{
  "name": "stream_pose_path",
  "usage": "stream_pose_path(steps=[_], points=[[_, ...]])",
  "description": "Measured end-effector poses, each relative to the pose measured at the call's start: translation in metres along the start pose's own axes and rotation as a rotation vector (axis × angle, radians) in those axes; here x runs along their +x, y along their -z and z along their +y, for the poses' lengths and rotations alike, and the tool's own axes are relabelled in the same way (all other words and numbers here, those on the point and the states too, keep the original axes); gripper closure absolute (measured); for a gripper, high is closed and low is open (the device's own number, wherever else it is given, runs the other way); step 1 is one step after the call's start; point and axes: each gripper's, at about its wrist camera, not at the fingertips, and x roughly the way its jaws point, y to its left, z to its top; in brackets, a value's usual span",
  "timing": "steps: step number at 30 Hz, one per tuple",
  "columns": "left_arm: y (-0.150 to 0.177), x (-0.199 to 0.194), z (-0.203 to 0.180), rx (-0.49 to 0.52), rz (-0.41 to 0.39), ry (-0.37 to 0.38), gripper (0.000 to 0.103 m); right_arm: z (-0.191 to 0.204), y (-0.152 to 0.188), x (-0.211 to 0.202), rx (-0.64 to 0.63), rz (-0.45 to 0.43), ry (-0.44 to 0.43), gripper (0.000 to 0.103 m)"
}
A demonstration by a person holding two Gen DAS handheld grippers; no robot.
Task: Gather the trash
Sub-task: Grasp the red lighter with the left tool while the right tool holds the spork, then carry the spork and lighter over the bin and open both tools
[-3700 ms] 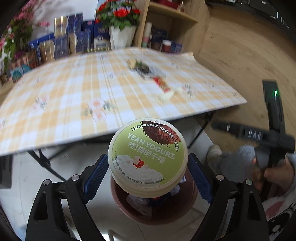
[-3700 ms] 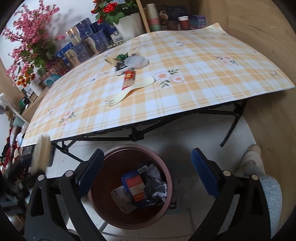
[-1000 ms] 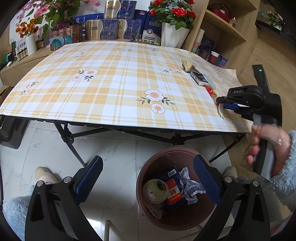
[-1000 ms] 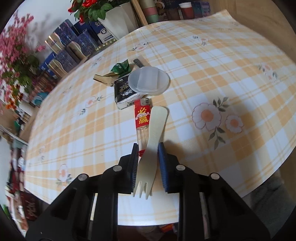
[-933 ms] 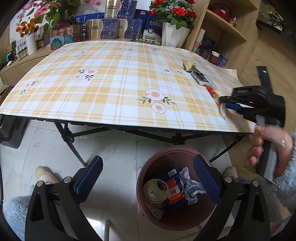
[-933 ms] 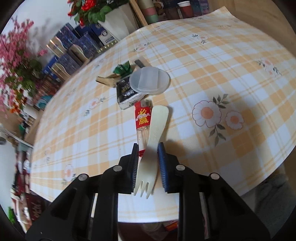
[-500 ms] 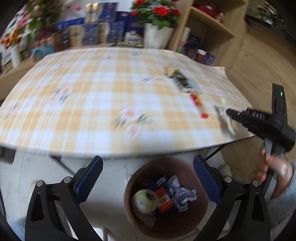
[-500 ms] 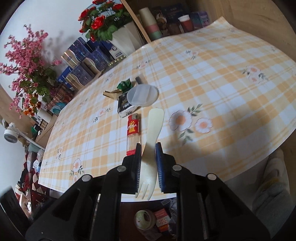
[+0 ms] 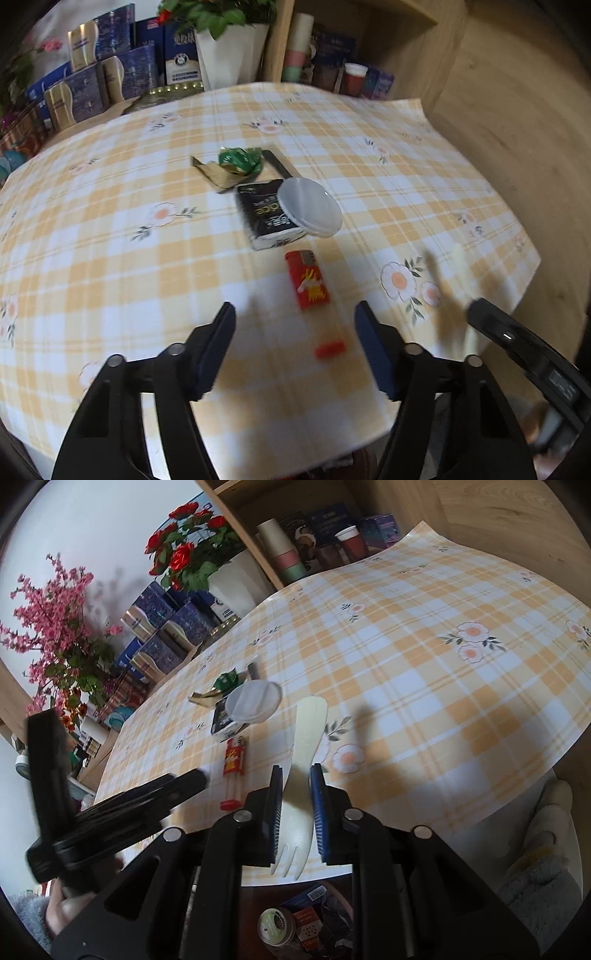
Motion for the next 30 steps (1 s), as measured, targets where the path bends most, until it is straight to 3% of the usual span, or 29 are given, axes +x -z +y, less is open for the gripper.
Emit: stream_pose_path(steps=[6, 11, 14, 15, 16, 22, 30], points=[[-0.009, 0.026, -0.008, -0.011, 0.041, -0.031, 0.044, -0.005, -0.005, -0.005, 0.004, -0.021, -0.015, 0.084], [-0.006, 0.037, -0.024, 0.069, 0.046, -0.094, 0.047, -0.005, -0.005, -0.007, 0.006, -0.023, -0.025, 0.084], [-0.004, 0.035, -0.026, 0.114, 0.037, -0.104, 0.062, -0.003, -0.004, -0.007, -0.001, -0.016, -0.026, 0.084], [-0.003, 0.034, -0.025, 0.125, 0.039, -0.094, 0.076, -0.002, -0.003, -0.007, -0.004, -0.015, -0.027, 0.084], [-0.004, 0.033, -0.024, 0.131, 0.047, -0.086, 0.079, -0.001, -0.003, -0.007, -0.009, -0.012, -0.029, 0.084], [0.004, 0.017, -0.01, 0.104, 0.047, -0.037, 0.08, 0.011, 0.001, -0.007, -0.033, -0.002, -0.039, 0.084], [0.022, -0.042, 0.021, 0.025, -0.006, 0.023, 0.08, 0.039, 0.013, -0.014, -0.092, 0.025, -0.066, 0.084]])
